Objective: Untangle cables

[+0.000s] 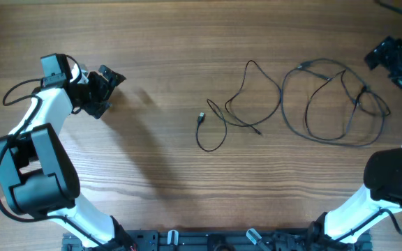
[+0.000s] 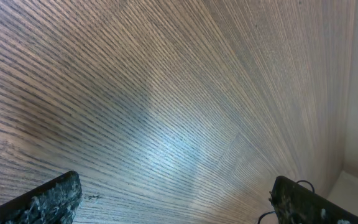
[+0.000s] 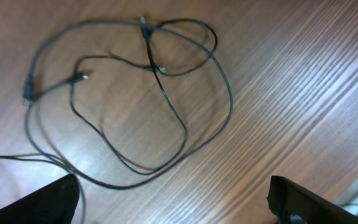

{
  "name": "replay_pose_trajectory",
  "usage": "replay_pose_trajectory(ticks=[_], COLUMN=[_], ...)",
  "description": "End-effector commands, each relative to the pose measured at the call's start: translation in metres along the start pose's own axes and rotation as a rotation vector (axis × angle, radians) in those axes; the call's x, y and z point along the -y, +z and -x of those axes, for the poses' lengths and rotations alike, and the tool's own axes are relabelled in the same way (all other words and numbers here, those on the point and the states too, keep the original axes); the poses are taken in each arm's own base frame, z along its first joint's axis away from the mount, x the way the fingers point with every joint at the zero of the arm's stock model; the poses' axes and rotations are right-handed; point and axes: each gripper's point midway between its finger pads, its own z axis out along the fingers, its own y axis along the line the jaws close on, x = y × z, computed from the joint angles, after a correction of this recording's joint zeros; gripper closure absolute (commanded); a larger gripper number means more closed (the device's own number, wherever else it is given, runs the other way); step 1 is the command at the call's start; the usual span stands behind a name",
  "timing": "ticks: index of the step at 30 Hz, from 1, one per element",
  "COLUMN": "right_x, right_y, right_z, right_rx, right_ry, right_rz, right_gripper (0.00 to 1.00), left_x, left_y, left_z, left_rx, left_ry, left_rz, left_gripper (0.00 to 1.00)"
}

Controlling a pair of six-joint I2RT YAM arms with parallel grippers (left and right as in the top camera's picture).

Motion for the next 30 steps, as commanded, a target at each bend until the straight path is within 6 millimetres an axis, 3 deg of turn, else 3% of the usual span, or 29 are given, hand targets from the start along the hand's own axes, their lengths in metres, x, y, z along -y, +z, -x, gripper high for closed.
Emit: replay_pose_trajectory(ticks=[1,4,8,12,15,17,21,27,29,30], right_x=[-0.014,-0.064,-0.124,-0.167,-0.197,-0.215,-0.219,-0.211,-0.217,-0.224], right_y=[0.029,0.048,0.065,0.075,0.067,0.058,0.056,0.072,0.074,0.073], right_z=[-0.019,-0.055,-0.124,-0.192,-0.238,-0.274,-0.311,-0.322,-0.321,-0.321], right_rx=[-0.104,-0.237,-0.383,-0.437,-0.443,-0.488,-0.535,-0.385,-0.287,-0.235], right_ry=[-0.055,-0.295,-0.530,-0.712,-0.824,-0.771,-0.633,-0.323,-0.341,-0.455], right_rz=[0.032,0.281,0.555,0.650,0.681,0.651,0.517,0.251,0.240,0.276], right_gripper=[0.00,0.00,0.00,0.00,0.00,0.00,0.00,0.00,0.00,0.00], left_x=[-0.007,-0.007,-0.007,-0.007,-0.007,-0.007,-0.007,-0.007,-0.007,-0.007], left_y=[0.004,0.004,0.004,0.004,0.004,0.004,0.004,0.004,0.004,0.004], left_z=[-0.003,-0.003,-0.003,-0.003,-0.003,-0.003,-0.004,-0.003,-0.003,-0.003], left_rx=[-0.009,-0.009,-0.009,-0.012,-0.012,-0.012,-0.012,-0.012,-0.012,-0.012], left_ry=[0.013,0.013,0.013,0.012,0.012,0.012,0.012,0.012,0.012,0.012], left_rz=[0.018,0.018,0.018,0.020,0.020,0.020,0.019,0.019,0.019,0.019], left_gripper=[0.00,0.00,0.00,0.00,0.00,0.00,0.00,0.00,0.00,0.00])
